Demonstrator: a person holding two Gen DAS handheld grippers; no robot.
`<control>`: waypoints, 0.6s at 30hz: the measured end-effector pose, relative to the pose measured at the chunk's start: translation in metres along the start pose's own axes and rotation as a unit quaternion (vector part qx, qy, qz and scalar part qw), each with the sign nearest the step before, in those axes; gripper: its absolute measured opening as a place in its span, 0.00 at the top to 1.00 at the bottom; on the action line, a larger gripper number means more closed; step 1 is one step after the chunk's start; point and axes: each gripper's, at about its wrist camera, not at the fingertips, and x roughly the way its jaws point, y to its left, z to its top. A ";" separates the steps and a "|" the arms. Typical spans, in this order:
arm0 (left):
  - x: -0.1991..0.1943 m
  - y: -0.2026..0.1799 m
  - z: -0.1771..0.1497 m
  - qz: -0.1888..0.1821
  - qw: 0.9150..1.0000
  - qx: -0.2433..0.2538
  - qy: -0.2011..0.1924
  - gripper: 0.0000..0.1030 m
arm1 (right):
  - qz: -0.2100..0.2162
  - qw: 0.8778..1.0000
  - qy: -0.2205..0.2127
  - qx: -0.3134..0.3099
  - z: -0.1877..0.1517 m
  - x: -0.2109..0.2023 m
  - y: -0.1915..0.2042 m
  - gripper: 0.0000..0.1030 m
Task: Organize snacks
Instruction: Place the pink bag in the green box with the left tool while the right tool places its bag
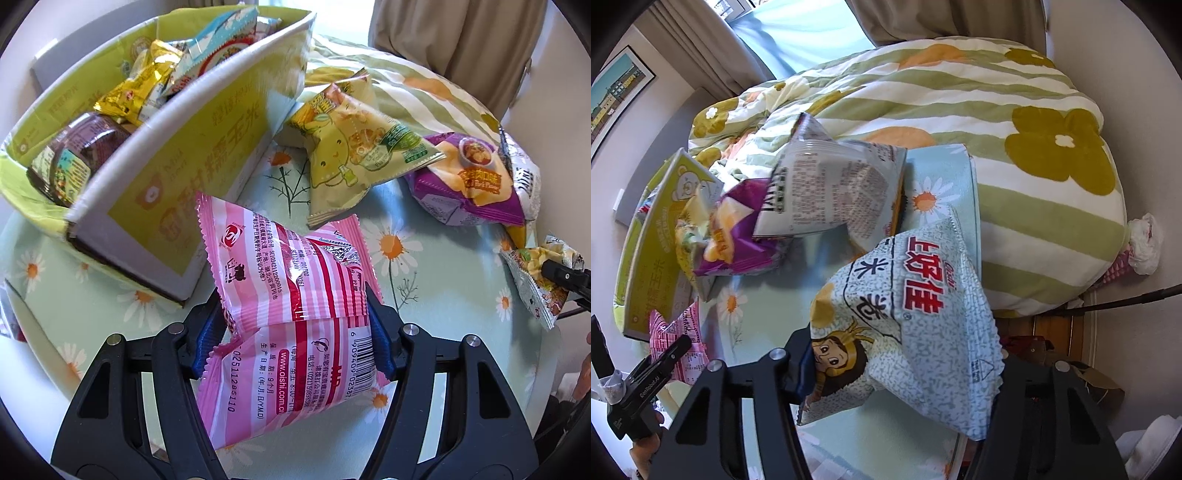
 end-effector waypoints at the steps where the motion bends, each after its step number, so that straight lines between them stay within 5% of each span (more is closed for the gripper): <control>1: -0.004 0.000 -0.001 -0.001 1.000 0.002 -0.002 0.39 | 0.002 1.000 -0.002 0.000 -0.001 -0.005 0.003 0.45; 18: -0.116 0.018 0.020 -0.047 0.995 0.052 -0.068 0.39 | 0.029 0.997 -0.068 -0.028 -0.010 -0.097 0.090 0.45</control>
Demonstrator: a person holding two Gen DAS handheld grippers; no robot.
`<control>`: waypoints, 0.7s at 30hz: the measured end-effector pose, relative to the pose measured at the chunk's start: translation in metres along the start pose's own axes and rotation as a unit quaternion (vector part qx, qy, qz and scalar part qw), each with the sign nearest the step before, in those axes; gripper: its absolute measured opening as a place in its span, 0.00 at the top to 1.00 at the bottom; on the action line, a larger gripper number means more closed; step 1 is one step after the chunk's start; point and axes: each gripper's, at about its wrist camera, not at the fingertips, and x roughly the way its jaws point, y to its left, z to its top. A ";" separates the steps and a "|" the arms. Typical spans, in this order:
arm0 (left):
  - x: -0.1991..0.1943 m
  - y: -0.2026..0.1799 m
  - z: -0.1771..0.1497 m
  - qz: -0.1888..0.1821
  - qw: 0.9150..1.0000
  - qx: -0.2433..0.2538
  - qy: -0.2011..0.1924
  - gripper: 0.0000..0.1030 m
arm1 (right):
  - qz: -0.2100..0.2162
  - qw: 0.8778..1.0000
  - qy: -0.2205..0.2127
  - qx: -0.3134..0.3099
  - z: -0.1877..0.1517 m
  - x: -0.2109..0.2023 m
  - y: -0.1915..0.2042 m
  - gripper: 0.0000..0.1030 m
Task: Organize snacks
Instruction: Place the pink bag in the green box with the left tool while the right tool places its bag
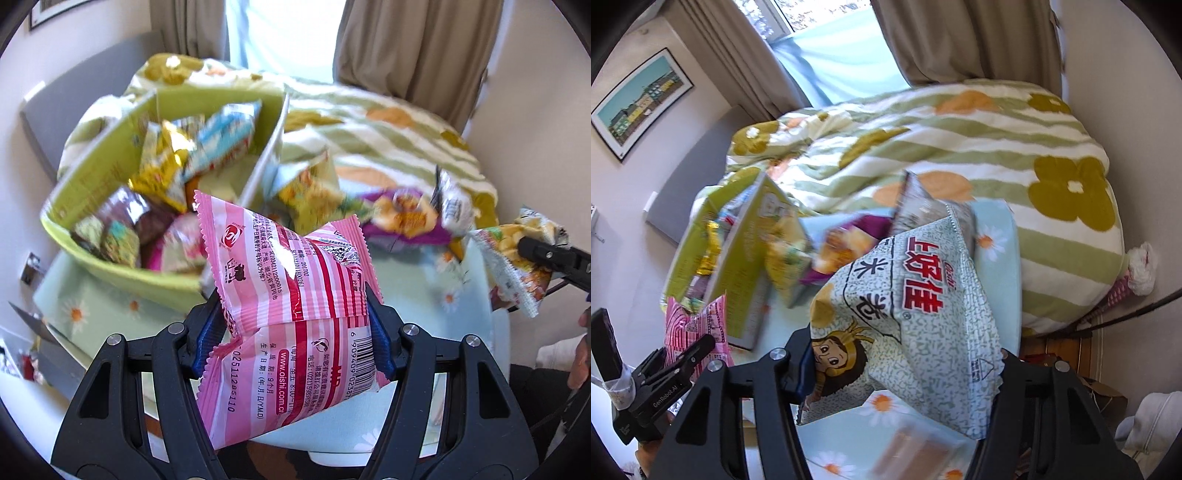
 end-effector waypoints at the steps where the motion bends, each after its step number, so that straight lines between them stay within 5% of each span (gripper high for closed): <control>1: -0.005 0.001 0.006 -0.002 1.000 0.003 -0.007 0.39 | 0.004 1.000 -0.005 -0.004 0.003 -0.003 0.010 0.45; 11: -0.046 0.059 0.080 -0.017 0.998 0.018 -0.065 0.39 | 0.046 0.996 -0.053 -0.050 0.042 -0.013 0.126 0.45; 21: -0.010 0.166 0.137 -0.016 0.999 0.018 -0.037 0.38 | 0.070 0.993 -0.050 -0.075 0.069 0.031 0.234 0.45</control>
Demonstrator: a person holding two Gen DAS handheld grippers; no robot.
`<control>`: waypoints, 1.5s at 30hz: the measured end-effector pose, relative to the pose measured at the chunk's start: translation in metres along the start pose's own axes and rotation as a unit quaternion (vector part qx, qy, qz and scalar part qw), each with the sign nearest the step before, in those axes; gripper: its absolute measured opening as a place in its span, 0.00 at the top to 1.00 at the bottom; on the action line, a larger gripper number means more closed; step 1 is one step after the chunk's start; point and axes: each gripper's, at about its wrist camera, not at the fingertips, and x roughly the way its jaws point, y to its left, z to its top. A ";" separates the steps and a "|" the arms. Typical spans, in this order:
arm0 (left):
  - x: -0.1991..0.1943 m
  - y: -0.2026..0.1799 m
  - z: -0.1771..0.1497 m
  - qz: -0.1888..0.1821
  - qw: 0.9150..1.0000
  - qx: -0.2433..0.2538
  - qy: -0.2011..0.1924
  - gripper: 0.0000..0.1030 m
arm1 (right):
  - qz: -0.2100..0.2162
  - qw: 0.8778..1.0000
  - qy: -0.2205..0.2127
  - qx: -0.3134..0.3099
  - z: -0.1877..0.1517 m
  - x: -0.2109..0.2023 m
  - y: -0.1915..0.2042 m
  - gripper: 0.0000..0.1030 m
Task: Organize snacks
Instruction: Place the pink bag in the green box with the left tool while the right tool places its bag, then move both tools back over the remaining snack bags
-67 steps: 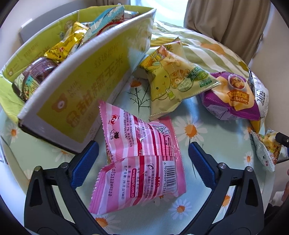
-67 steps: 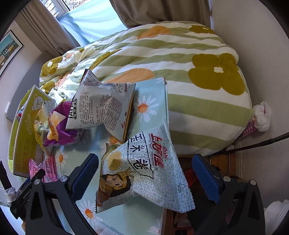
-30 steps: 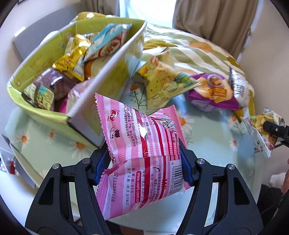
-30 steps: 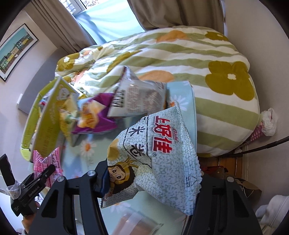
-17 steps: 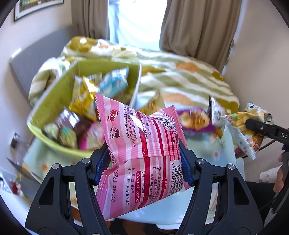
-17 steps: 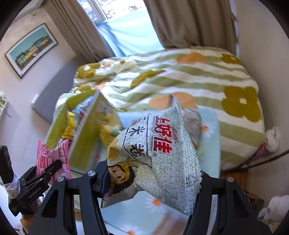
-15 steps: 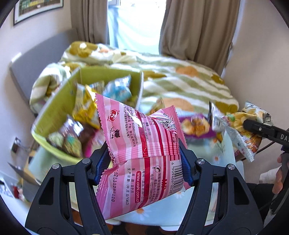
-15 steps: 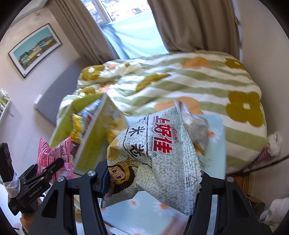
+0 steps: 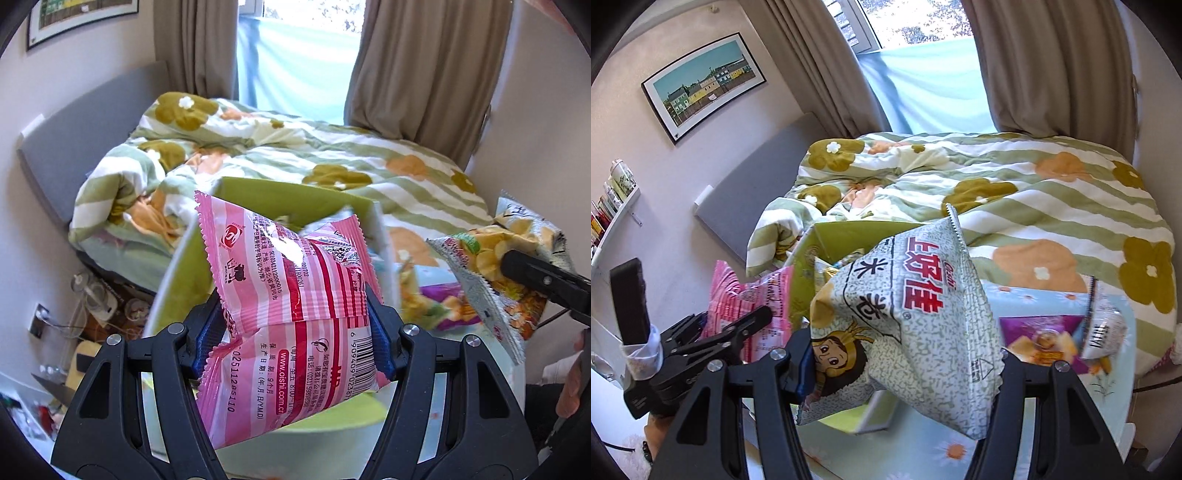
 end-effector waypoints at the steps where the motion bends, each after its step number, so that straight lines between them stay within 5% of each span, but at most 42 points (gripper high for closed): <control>1: 0.007 0.009 0.002 -0.002 1.000 0.003 0.007 0.38 | 0.001 1.000 0.003 0.001 0.002 0.007 0.008 0.45; 3: 0.020 0.025 0.006 -0.007 1.000 0.008 0.017 0.36 | 0.000 1.000 0.009 0.001 0.004 0.020 0.021 0.45; 5: 0.034 0.039 0.007 -0.019 0.999 0.015 0.035 0.24 | -0.003 1.000 0.015 0.002 0.003 0.030 0.032 0.45; 7: 0.043 0.048 0.005 -0.018 0.999 0.015 0.040 0.00 | -0.005 1.000 0.022 0.003 0.001 0.038 0.039 0.45; 13: 0.036 0.074 -0.004 -0.043 0.998 0.005 0.041 0.00 | -0.012 0.999 0.042 0.001 -0.006 0.057 0.053 0.45; 30: 0.024 0.104 -0.011 -0.030 0.998 0.025 0.039 0.00 | -0.044 0.994 0.097 0.006 0.001 0.120 0.078 0.42; 31: 0.025 0.103 -0.012 -0.029 0.998 0.028 0.040 0.00 | -0.050 0.994 0.096 0.011 0.001 0.123 0.076 0.37; 34: 0.028 0.103 -0.013 -0.028 0.998 0.035 0.043 0.00 | -0.064 0.995 0.075 0.028 0.000 0.121 0.070 0.00; 45: 0.029 0.088 -0.021 -0.028 0.997 0.043 0.051 0.00 | -0.073 0.996 0.045 0.024 -0.019 0.088 0.058 0.00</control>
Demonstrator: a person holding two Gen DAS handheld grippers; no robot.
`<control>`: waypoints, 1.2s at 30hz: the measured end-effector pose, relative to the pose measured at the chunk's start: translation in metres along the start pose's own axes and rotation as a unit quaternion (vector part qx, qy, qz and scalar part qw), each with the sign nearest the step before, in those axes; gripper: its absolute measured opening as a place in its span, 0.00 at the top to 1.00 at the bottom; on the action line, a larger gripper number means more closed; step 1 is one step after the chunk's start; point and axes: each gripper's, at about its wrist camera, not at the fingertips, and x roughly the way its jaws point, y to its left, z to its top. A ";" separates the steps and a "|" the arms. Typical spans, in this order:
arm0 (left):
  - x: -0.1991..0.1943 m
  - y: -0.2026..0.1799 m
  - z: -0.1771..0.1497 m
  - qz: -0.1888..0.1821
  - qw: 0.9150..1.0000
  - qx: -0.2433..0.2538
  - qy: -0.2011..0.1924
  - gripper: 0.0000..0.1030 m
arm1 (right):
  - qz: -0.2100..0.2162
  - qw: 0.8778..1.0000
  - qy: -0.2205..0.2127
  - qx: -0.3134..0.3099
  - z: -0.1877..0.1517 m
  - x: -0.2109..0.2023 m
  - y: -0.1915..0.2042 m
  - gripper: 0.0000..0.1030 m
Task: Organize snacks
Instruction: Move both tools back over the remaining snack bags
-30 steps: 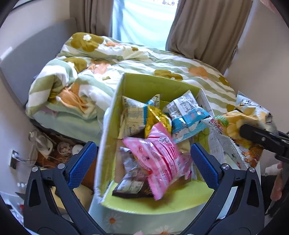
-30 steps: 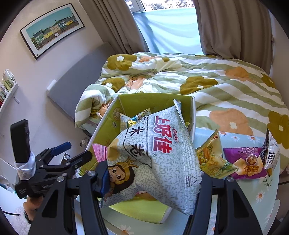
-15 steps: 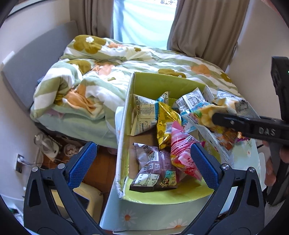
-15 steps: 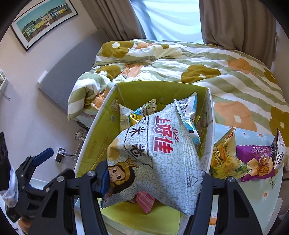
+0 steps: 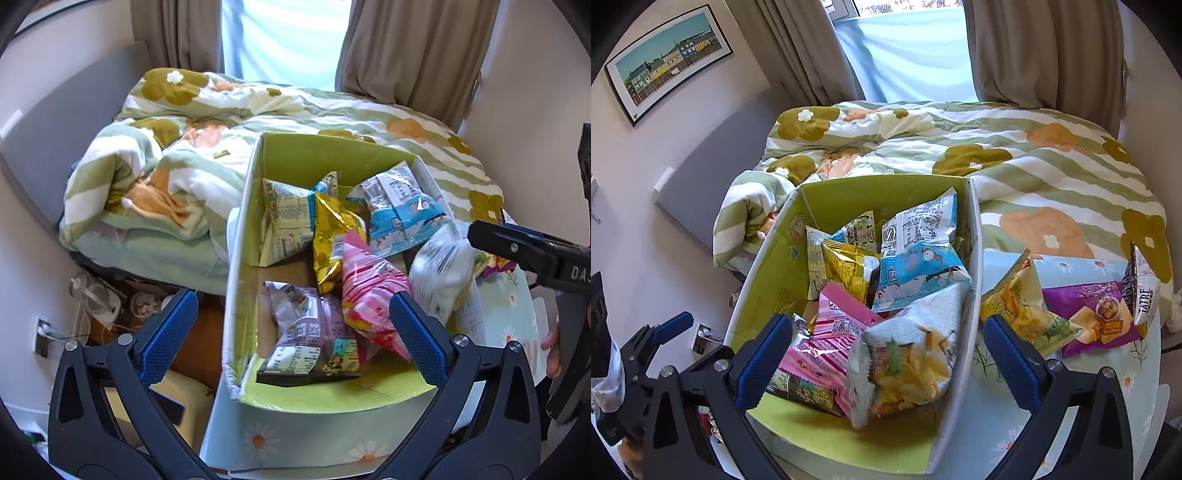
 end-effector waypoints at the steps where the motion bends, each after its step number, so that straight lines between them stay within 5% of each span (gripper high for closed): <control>1: -0.003 -0.003 0.000 0.001 1.000 0.003 -0.003 0.00 | 0.003 1.000 -0.004 0.000 -0.001 -0.004 -0.002 0.00; 11: -0.027 -0.073 0.005 -0.010 0.998 0.047 -0.028 0.00 | -0.002 0.999 -0.043 0.025 -0.020 -0.079 -0.061 0.00; 24: -0.015 -0.235 0.008 -0.066 0.985 0.157 -0.031 0.00 | -0.119 0.991 -0.041 0.052 -0.072 -0.150 -0.174 0.00; 31: 0.034 -0.322 -0.002 -0.061 0.960 0.273 0.006 0.00 | -0.144 0.985 -0.019 0.091 -0.113 -0.159 -0.232 0.00; 36: 0.076 -0.369 -0.005 -0.055 0.925 0.374 0.030 0.00 | -0.159 0.978 0.001 0.134 -0.141 -0.151 -0.255 0.00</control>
